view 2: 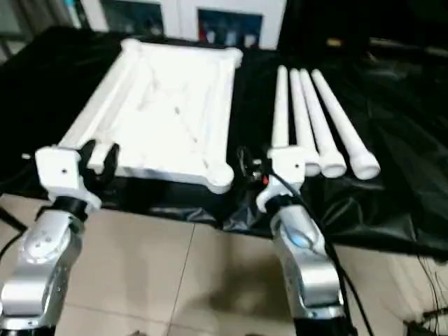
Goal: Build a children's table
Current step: Move to table
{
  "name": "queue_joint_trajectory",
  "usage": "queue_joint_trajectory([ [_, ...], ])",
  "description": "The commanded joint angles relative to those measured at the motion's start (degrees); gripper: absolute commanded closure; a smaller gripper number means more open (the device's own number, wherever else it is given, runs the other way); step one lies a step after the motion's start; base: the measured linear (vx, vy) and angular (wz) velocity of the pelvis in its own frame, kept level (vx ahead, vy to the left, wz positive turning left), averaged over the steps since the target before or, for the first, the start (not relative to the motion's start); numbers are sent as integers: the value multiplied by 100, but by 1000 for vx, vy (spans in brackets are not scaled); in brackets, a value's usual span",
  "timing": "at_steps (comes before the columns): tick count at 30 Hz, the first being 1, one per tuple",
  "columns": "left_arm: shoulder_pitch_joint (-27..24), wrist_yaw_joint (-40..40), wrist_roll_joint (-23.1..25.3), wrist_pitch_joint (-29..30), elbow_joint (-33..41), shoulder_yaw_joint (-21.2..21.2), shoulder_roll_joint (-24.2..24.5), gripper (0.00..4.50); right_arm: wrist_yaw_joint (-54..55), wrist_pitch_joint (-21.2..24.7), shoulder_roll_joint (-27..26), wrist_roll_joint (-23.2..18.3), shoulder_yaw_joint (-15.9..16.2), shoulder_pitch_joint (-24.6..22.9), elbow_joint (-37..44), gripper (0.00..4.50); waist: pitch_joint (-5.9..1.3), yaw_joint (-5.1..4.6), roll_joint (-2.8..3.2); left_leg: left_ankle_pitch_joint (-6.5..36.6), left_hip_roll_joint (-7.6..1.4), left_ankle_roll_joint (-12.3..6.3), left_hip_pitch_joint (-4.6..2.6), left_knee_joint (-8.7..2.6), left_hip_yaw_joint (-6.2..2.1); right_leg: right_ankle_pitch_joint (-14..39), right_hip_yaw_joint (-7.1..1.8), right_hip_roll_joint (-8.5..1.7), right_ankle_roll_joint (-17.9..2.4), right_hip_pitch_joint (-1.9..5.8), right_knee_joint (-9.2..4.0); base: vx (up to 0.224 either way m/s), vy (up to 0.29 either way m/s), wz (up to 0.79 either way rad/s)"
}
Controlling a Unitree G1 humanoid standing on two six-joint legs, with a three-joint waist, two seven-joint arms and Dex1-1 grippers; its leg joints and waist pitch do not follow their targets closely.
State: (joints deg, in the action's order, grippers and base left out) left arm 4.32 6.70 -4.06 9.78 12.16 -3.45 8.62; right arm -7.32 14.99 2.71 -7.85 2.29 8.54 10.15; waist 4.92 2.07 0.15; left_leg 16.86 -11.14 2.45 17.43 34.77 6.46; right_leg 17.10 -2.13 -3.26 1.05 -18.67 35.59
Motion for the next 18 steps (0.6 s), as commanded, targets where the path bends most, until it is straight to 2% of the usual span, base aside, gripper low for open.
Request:
queue_joint_trajectory([
  [1, -82, 2, -41, 47, 100, -6, 2, 231, -21, 80, 16, -7, 28, -64, 174, 220, -420, -127, 204, -1945, -147, -1244, -896, -315, -30, -1295, 234, 219, -1141, -355, 136, 1, -53, -12],
  [2, -96, 25, -59, 27, 52, -13, 1, 231, -48, 74, 23, -4, 57, -110, 222, 220, -396, -256, 121, -1806, -329, -1103, -1024, -357, 40, -897, 174, 123, -1152, -457, 142, 1, -53, -12],
  [3, -100, 44, -55, 2, 10, -2, 11, 231, -55, 71, 24, -4, 62, -141, 246, 220, -284, -186, 15, -1314, -333, -1000, -908, -425, 154, -753, 153, 24, -1248, -415, 111, 2, -64, -45],
  [4, -78, 63, -47, -21, -38, 3, 10, 231, 0, 70, 13, -15, 24, -163, 249, 220, -113, 169, -202, 610, 509, -24, -118, -87, 621, -97, -690, 134, -1730, 497, -477, 24, 39, -53],
  [5, -78, 63, -47, -21, -38, 3, 10, 231, 0, 70, 13, -15, 24, -163, 249, 220, -225, 280, -145, 721, 508, 215, -77, 2, 549, -73, -917, 81, -1965, 669, -504, 24, 39, -53],
  [6, -19, 66, -54, -39, -83, -23, -3, 231, 100, 54, -6, -26, -57, -175, 239, 220, -339, 398, -15, -15, 378, -89, 469, 144, 196, -1485, -983, -224, -2030, 1043, -396, 26, 74, -20],
  [7, 1, 65, -100, -32, -70, -56, -27, 231, 114, 60, -7, -32, -80, -166, 237, 220, -271, 348, -24, -192, 270, -63, 424, 8, 153, -2067, -862, -106, -1921, 839, -387, 0, 0, 0],
  [8, 11, 61, -132, -24, -55, -74, -45, 231, 110, 68, -3, -38, -92, -157, 237, 220, -357, 169, 202, -874, 153, 12, 188, -324, 36, -2615, -308, 416, -1367, 550, 55, 0, 0, 0],
  [9, 18, 45, -135, -26, -51, -76, -54, 231, 81, 56, 10, -26, -85, -140, 238, 220, -423, -38, 232, -1555, -18, -661, -307, -304, -243, -2059, 48, 384, -896, 85, 247, 67, -24, -12],
  [10, 28, 48, -152, -32, -49, -71, -64, 231, 65, 63, 17, -17, -79, -120, 238, 220, -509, -307, 165, -2335, -461, -1790, -981, -242, -676, -813, 231, 38, -671, -657, 436, 107, -89, -10],
  [11, 36, 48, -155, -37, -51, -59, -72, 231, 53, 69, 24, -13, -80, -106, 236, 220, -390, -250, 106, -2351, -437, -2563, -731, -251, -687, -234, 253, -232, -578, -634, 357, 107, -89, -10],
  [12, 47, 49, -148, -49, -39, -48, -79, 231, 36, 69, 38, -11, -78, -83, 227, 220, -390, -216, -103, -2087, -146, -2435, -514, -113, -436, -598, 168, -312, -729, -395, 76, 54, -79, -15],
  [13, 51, 50, -146, -53, -34, -45, -82, 231, 32, 69, 44, -11, -78, -75, 223, 220, -263, -79, -189, -1464, 298, -2134, -57, -25, -120, -643, -24, -310, -829, 46, -157, 0, 0, 0],
  [14, 52, 53, -144, -44, 14, -61, -95, 231, 27, 73, 62, -3, -70, -47, 215, 220, -364, 207, -295, -415, 510, -1403, 639, 622, -88, -881, -788, -846, -1734, 953, -496, 0, 0, 0],
  [15, 53, 53, -144, -42, 18, -64, -97, 231, 28, 75, 63, -4, -71, -43, 214, 220, -331, 252, -245, -387, 432, -1049, 673, 646, -119, -1221, -765, -841, -2003, 900, -498, 29, 38, 22],
  [16, 56, 55, -160, -41, 29, -75, -105, 231, 30, 78, 68, -8, -76, -32, 211, 220, -248, 222, -180, -560, 316, -516, 705, 417, -136, -1664, -485, -614, -2303, 805, -448, 54, 4, 15],
  [17, 59, 41, -170, -38, 31, -81, -99, 231, 26, 78, 58, -9, -75, -29, 217, 220, -244, 181, -92, -805, 232, -434, 666, 159, -136, -1577, -257, -448, -2239, 748, -401, 54, 4, 15],
  [18, 68, 29, -186, -38, 36, -85, -92, 231, 19, 83, 50, -8, -71, -22, 222, 220, -262, 58, 197, -756, -18, -519, 317, -362, -227, -798, 244, -73, -1747, 474, -257, 64, 28, -7],
])
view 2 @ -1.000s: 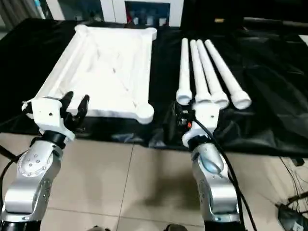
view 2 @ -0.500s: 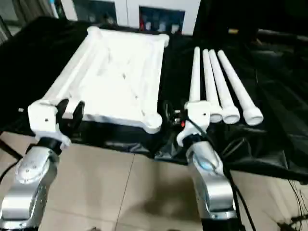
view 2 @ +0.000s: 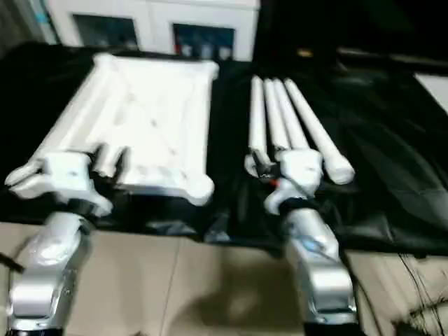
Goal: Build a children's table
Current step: Move to table
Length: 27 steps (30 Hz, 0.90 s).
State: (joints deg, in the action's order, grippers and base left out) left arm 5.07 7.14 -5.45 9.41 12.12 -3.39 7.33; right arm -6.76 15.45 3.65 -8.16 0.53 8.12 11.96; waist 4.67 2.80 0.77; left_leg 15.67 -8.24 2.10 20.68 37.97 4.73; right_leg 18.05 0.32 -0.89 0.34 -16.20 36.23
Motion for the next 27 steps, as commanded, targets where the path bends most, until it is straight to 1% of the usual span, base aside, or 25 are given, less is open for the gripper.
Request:
queue_joint_trajectory([
  [1, -6, -16, -47, -1, 39, -91, 37, 231, -37, 37, -45, 24, 105, 20, 40, 220, -346, -322, 265, -710, -612, -1308, -704, -728, -567, -91, 312, -48, -1054, -403, 219, 115, 11, -6],
  [2, -2, -16, -53, -2, 44, -93, 40, 231, -39, 44, -46, 26, 107, 23, 41, 220, -396, -393, 208, -958, -779, -1930, -1000, -658, -784, 221, 278, -154, -755, -718, 396, 115, 11, -6],
  [3, 2, -13, -48, 2, 49, -94, 36, 231, -48, 49, -50, 28, 100, 29, 38, 220, -353, -354, 185, -1279, -892, -2725, -904, -643, -858, 238, 259, -295, -170, -838, 579, 122, -37, 2],
  [4, 5, -8, -41, 5, 52, -98, 31, 231, -52, 51, -52, 28, 97, 33, 35, 220, -361, -340, 152, -1585, -912, -2978, -901, -614, -837, 145, 222, -357, 49, -953, 622, 64, -41, -3],
  [5, 7, 0, -38, 4, 58, -111, 24, 231, -47, 50, -46, 24, 104, 38, 31, 220, -318, -303, 44, -1784, -816, -3197, -757, -640, -664, -162, 132, -449, 255, -1027, 580, 64, -41, -3],
  [6, 19, 2, -33, 3, 52, -122, 16, 231, -41, 53, -42, 6, 101, 53, 20, 220, -249, -244, -130, -949, -375, -2660, -464, -569, -271, -609, -32, -534, -6, -768, -2, 30, -55, 1],
  [7, 25, 7, -34, -3, 48, -130, 13, 231, -32, 62, -41, -4, 104, 66, 21, 220, -218, -207, -260, -162, -94, -2190, -263, -531, -47, -415, -184, -621, -54, -498, -309, 27, -80, 5],
  [8, 34, 4, -33, -8, 40, -128, 9, 231, -29, 71, -34, -18, 102, 79, 18, 220, -228, -7, -384, 362, 243, -1428, 115, 37, 78, 1354, -749, -1163, -284, 125, -733, 27, -80, 5],
  [9, 39, -2, -31, -9, 36, -122, 6, 231, -28, 77, -31, -27, 100, 89, 18, 220, -232, 56, -365, -11, 144, -871, 230, 153, -3, 2064, -791, -1208, -700, 261, -768, 34, -93, 1],
  [10, 50, -5, -41, -9, 34, -119, 3, 231, -31, 81, -34, -37, 95, 102, 12, 220, -125, 68, -303, -332, 99, -564, 260, 17, -12, 2084, -643, -1069, -1018, 233, -806, 48, -69, -1],
  [13, 24, 20, -140, 41, 76, -117, 5, 202, -145, 159, -101, -197, 56, 65, 76, 190, -101, -90, 8, 85, -233, -488, 23, -753, -26, 1662, -61, -459, -1286, 70, -639, 66, -28, -3],
  [14, 14, 35, -165, 53, 90, -124, -2, 202, -150, 167, -115, -232, 50, 57, 92, 190, -167, -126, 38, 195, -292, -570, -143, -778, -58, 1264, -10, -369, -1293, -10, -560, 82, 10, -5],
  [15, 12, 82, -259, 85, 116, -147, -33, 196, -144, 197, -146, -302, 27, 66, 95, 180, -292, -255, 139, -60, -523, -1057, -676, -798, -295, 222, 186, -295, -1403, -358, -231, 119, 18, 4],
  [16, 7, 105, -309, 119, 136, -154, -46, 184, -138, 202, -156, -316, 23, 66, 104, 171, -272, -345, 134, -165, -626, -1414, -783, -814, -426, -13, 240, -269, -1299, -537, -74, 128, 21, 11],
  [17, 12, 116, -315, 138, 142, -155, -48, 184, -133, 205, -161, -324, 19, 72, 105, 171, -255, -373, 113, -491, -743, -2159, -922, -783, -581, -125, 240, -345, -943, -747, 108, 128, 21, 11],
  [18, 19, 111, -298, 144, 145, -154, -46, 170, -118, 203, -160, -309, 16, 83, 98, 158, -241, -372, -7, -828, -727, -2645, -893, -708, -566, -345, 116, -496, -707, -817, 89, 111, 0, 9],
  [19, 28, 97, -260, 142, 140, -150, -45, 158, -114, 201, -153, -319, 17, 91, 91, 147, -224, -303, -186, -773, -197, -2456, -394, -493, -126, -1044, -139, -722, -1003, -305, -285, 87, -16, 9],
  [20, 40, 85, -231, 137, 129, -149, -43, 153, -113, 201, -149, -328, 16, 102, 80, 141, -241, -194, -262, -711, 194, -2265, 32, -279, 73, -1330, -376, -775, -1210, 191, -398, 87, -16, 9],
  [21, 45, 75, -211, 129, 129, -146, -41, 149, -100, 194, -139, -303, 20, 111, 68, 137, -307, -41, -325, -513, 209, -1751, 464, 88, 75, -1837, -735, -1111, -1627, 636, -544, 75, -11, 13],
  [22, 46, 81, -222, 127, 134, -146, -42, 137, -76, 191, -131, -267, 24, 117, 63, 120, -298, 37, -234, -492, 87, -1396, 490, 143, 23, -2045, -768, -1227, -1811, 632, -541, 82, -10, 18],
  [23, 51, 75, -203, 126, 130, -145, -28, 137, -70, 198, -135, -258, 27, 125, 56, 120, -236, 39, -170, -568, -18, -850, 516, -22, -5, -2198, -571, -967, -1984, 549, -490, 82, -10, 18],
  [24, 47, 67, -214, 133, 145, -153, -9, 125, -19, 247, -137, -189, 38, 136, 54, 108, -186, -18, 15, -815, -173, -631, 314, -455, 8, -1548, -156, -635, -1823, 377, -440, 81, 9, 6],
  [25, 47, 66, -215, 134, 145, -154, -8, 117, -15, 252, -137, -184, 39, 137, 53, 100, -216, -186, 172, -842, -492, -1072, -146, -695, -260, -827, 163, -223, -1377, 5, -116, 119, 0, 1],
  [26, 52, 46, -231, 142, 150, -164, 3, 113, -26, 277, -156, -154, 49, 156, 40, 100, -334, -322, 327, -842, -1051, -1385, -1082, -599, -437, 247, 170, -245, -888, -829, 244, 119, 0, 1],
  [27, 53, 43, -233, 143, 151, -166, 5, 113, -27, 281, -159, -149, 50, 158, 38, 100, -351, -368, 124, -1041, -1249, -1276, -1102, -652, -475, 292, 167, -334, -542, -865, 392, 133, -9, -11],
])
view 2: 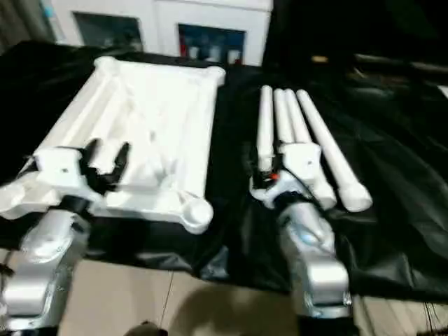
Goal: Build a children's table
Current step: Move to table
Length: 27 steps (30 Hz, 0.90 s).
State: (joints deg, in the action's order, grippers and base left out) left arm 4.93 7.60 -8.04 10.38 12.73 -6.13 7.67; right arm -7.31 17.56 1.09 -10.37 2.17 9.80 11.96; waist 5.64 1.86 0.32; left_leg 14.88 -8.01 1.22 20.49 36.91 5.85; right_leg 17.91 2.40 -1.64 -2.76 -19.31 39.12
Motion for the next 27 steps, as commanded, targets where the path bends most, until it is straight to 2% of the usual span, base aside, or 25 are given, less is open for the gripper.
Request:
queue_joint_trajectory([
  [1, 57, -14, 24, 46, 99, 98, -21, 105, 13, 68, 84, 75, -88, 5, 35, 100, -343, -149, 199, -924, -1271, -945, -875, -625, -469, 216, -20, -294, 43, -554, 222, 76, 13, -38],
  [2, 40, -17, 23, 49, 112, 92, -12, 81, 9, 73, 85, 71, -58, 15, 42, 100, -355, -91, 71, -1329, -1216, -911, -761, -658, -151, -448, -25, -393, 372, -700, 222, 76, 13, -38],
  [3, 30, -17, 20, 48, 116, 86, -7, 75, 8, 57, 103, 98, -28, 22, 44, 100, -294, 13, -208, -1320, -745, -1352, -222, -555, -109, -1314, -216, -577, 442, -367, -246, 19, -22, -46],
  [4, 23, -15, 21, 49, 119, 83, -2, 73, 7, 52, 111, 110, -13, 24, 45, 100, -315, 122, -261, -392, -117, -978, 20, -270, 182, -1469, -574, -863, 596, -65, -610, -11, -86, -16],
  [5, 20, -13, 23, 50, 120, 82, 0, 70, 7, 49, 115, 115, -5, 26, 44, 100, -393, 129, -276, -332, -118, -760, 126, -243, 113, -1838, -691, -1011, 492, 129, -579, -11, -86, -16],
  [6, 21, -9, 31, 56, 117, 79, 3, 61, 9, 45, 125, 119, 3, 31, 38, 100, -441, 106, -258, -925, -149, -411, 215, -340, 35, -3357, -574, -854, 337, 243, -390, 8, -102, 3],
  [7, 19, -8, 16, 63, 123, 60, 6, 48, 17, 43, 140, 135, 11, 39, 24, 100, -428, 45, -230, -1367, -127, -160, 176, -372, 50, -4544, -428, -633, 175, 175, -310, 24, -86, -3],
  [8, 19, -8, 16, 63, 123, 60, 6, 37, 17, 43, 140, 135, 11, 39, 24, 100, -398, 10, -176, -1212, -144, 55, 121, -402, 53, -4568, -364, -542, -26, 143, -340, 24, -86, -3],
  [9, 23, -10, 6, 65, 121, 55, 10, 33, 19, 43, 141, 141, 11, 46, 16, 100, -395, 8, -153, -1037, -169, 134, 87, -420, 52, -4306, -348, -521, -126, 140, -367, -2, -61, 3],
  [10, 26, 6, 8, 54, 115, 52, 31, 31, 31, 47, 132, 149, 3, 47, 10, 100, -375, -1, -133, -664, -226, 214, 37, -479, 45, -3518, -325, -499, -318, 132, -442, 0, 0, 0],
  [11, 50, 18, 28, 68, 83, 39, 66, 27, 61, 49, 120, 170, -10, 59, -1, 100, -357, 0, -108, -510, -261, 238, 24, -508, 36, -3074, -319, -501, -428, 116, -476, 0, 0, 0],
  [12, 62, 23, 37, 69, 69, 35, 79, 16, 72, 47, 117, 179, -12, 66, -9, 100, -309, -19, -85, -206, -342, 272, 25, -575, 21, -2111, -304, -534, -663, 98, -539, 0, 0, 0],
  [14, 70, 20, 37, 72, 62, 35, 89, 6, 79, 45, 117, 182, -10, 74, -17, 100, -287, -24, -70, 42, -390, 277, 9, -600, 24, -1347, -310, -557, -809, 79, -598, -57, 2, -3],
  [15, 85, 58, 13, 76, 53, 42, 103, 6, 97, 39, 120, 182, -6, 84, -27, 100, -254, -17, -54, 315, -431, 250, -18, -621, 44, -637, -340, -584, -924, 29, -671, -51, 7, 0],
  [16, 91, 277, -84, 99, 79, 113, 180, 6, 114, 43, 128, 183, 2, 98, -26, 100, -246, -4, -52, 435, -435, 244, -29, -636, 60, -306, -346, -583, -935, 7, -696, 0, 0, 0],
  [17, 77, 522, -196, 142, 110, 176, 282, 6, 92, 63, 165, 197, 20, 120, -18, 100, -234, -3, -79, 542, -433, 245, -34, -649, 83, -30, -362, -583, -904, -19, -719, 0, 0, 0],
  [18, 68, 646, -249, 156, 120, 210, 338, 6, 62, 65, 200, 227, 41, 136, -16, 100, -234, -3, -79, 542, -433, 245, -34, -649, 83, -30, -362, -583, -904, -19, -719, 0, 0, 0],
  [19, 54, 826, -325, 176, 134, 259, 420, 6, 20, 69, 250, 271, 71, 158, -14, 100, -227, 6, -63, 645, -427, 280, -20, -664, 96, 273, -370, -586, -836, -40, -736, 0, 0, 0],
  [21, 54, 826, -325, 176, 134, 259, 420, 6, 20, 69, 250, 271, 71, 158, -14, 100, -220, -9, -58, 727, -431, 305, -8, -671, 100, 397, -372, -580, -781, -62, -750, 0, 0, 0],
  [24, 54, 826, -325, 176, 134, 259, 420, 6, 20, 69, 250, 271, 71, 158, -14, 100, -250, -1, -64, 506, -427, 281, 15, -647, 118, 208, -380, -583, -753, -54, -742, 0, 0, 0],
  [27, 44, 1021, -409, 200, 143, 308, 513, 6, -31, 74, 310, 326, 107, 192, -16, 100, -285, 1, -64, 118, -429, 236, 32, -619, 146, -456, -368, -555, -823, -47, -679, 0, 0, 0],
])
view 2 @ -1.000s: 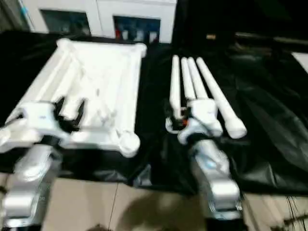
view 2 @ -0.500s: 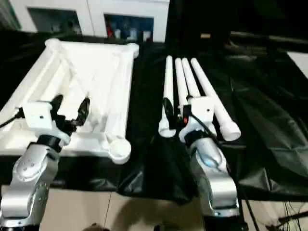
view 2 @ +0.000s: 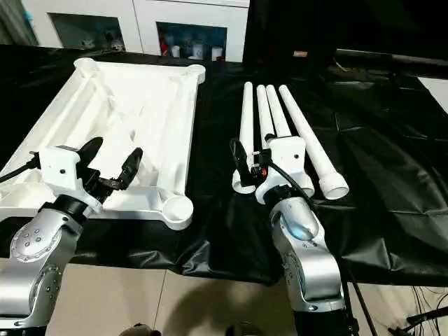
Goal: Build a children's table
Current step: Move to table, then move table base
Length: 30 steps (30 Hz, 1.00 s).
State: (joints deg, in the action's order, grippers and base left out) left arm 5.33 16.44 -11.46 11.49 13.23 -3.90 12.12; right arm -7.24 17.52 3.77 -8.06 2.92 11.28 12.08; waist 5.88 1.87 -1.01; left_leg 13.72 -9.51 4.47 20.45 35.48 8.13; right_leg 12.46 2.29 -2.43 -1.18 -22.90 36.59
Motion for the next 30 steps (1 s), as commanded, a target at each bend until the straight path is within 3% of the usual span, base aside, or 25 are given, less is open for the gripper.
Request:
queue_joint_trajectory([
  [1, 94, 1224, 11, -120, -194, 441, 774, 6, -1163, 158, 796, 40, 385, 305, 49, 100, -299, 31, 25, 212, -243, -178, 25, -486, -100, 41, -332, -440, -926, 336, -430, 0, 0, 0],
  [2, 151, 1834, 80, -270, -374, 640, 1177, 6, -1832, 201, 1230, -20, 582, 447, 97, 100, -305, -5, 40, 71, -265, -240, 19, -468, -71, -223, -354, -442, -924, 309, -377, 0, 0, 0],
  [3, 226, 2752, 133, -444, -654, 901, 1757, 6, -2853, 228, 1872, -122, 871, 644, 164, 100, -265, 2, 34, 208, -246, -299, 10, -482, -79, -78, -337, -431, -923, 292, -425, 0, 0, 0],
  [4, 267, 3191, 186, -569, -783, 1036, 2042, 6, -3283, 228, 2149, -147, 999, 720, 190, 100, -277, 3, 44, 295, -268, -419, -22, -480, -66, 39, -358, -456, -915, 307, -400, 0, 0, 0],
  [5, 313, 3538, 223, -672, -895, 1127, 2259, 6, -3608, 135, 2360, -122, 1118, 753, 209, 100, -261, -5, 15, 269, -262, -474, -6, -478, -62, 4, -363, -467, -932, 307, -410, 0, 0, 0],
  [7, 343, 3734, 248, -732, -960, 1179, 2383, 33, -3789, 68, 2480, -96, 1190, 770, 219, 100, -300, 4, 52, 9, -308, -554, -31, -475, -33, -306, -360, -525, -1174, 315, -380, 0, 0, 0],
  [8, 441, 4104, 363, -809, -1088, 1329, 2607, 41, -4019, 54, 2634, -78, 1282, 846, 202, 100, -309, -2, 32, -106, -307, -588, -30, -469, -26, -517, -364, -525, -1265, 321, -367, 0, 0, 0],
  [10, 466, 4213, 362, -804, -1114, 1360, 2649, 41, -4044, 67, 2648, -85, 1288, 867, 193, 100, -331, -4, 30, -513, -307, -755, -21, -445, -20, -1158, -347, -511, -1501, 326, -295, 0, 0, 0],
  [13, 672, 4369, 341, -841, -1359, 1421, 2737, 77, -4096, 57, 2684, -123, 1330, 1016, 91, 100, -319, 3, 30, -365, -320, -750, -30, -460, -15, -916, -336, -517, -1631, 336, -312, 0, 0, 0],
  [16, 859, 4383, 247, -971, -1702, 1412, 2749, 85, -4092, 0, 2678, -158, 1334, 1120, -62, 100, -298, 1, 43, -82, -323, -615, -45, -479, -1, -445, -344, -528, -1640, 327, -355, 0, 0, 0],
  [19, 873, 4427, 38, -938, -1830, 1161, 2636, 128, -4140, -14, 2613, -118, 1258, 1064, -113, 100, -314, 2, 34, -46, -330, -505, -37, -478, 8, -428, -350, -528, -1660, 345, -348, 0, 0, 0],
  [22, 788, 4359, -121, -818, -1728, 1007, 2542, 139, -4051, 14, 2540, -150, 1211, 958, -51, 100, -334, 3, 27, -178, -335, -549, -33, -467, 17, -681, -353, -527, -1680, 350, -329, 0, 0, 0],
  [25, 767, 4334, -270, -717, -1755, 892, 2460, 173, -3915, 62, 2445, -201, 1136, 910, -45, 100, -324, 9, 23, -127, -335, -561, -34, -472, 23, -557, -350, -522, -1674, 338, -340, 0, 0, 0],
  [30, 851, 4599, -134, -851, -1964, 1095, 2680, 212, -4048, 154, 2455, -358, 1176, 861, -57, 100, -331, 18, 30, -83, -335, -547, -42, -479, 29, -400, -349, -514, -1594, 335, -350, 0, 0, 0],
])
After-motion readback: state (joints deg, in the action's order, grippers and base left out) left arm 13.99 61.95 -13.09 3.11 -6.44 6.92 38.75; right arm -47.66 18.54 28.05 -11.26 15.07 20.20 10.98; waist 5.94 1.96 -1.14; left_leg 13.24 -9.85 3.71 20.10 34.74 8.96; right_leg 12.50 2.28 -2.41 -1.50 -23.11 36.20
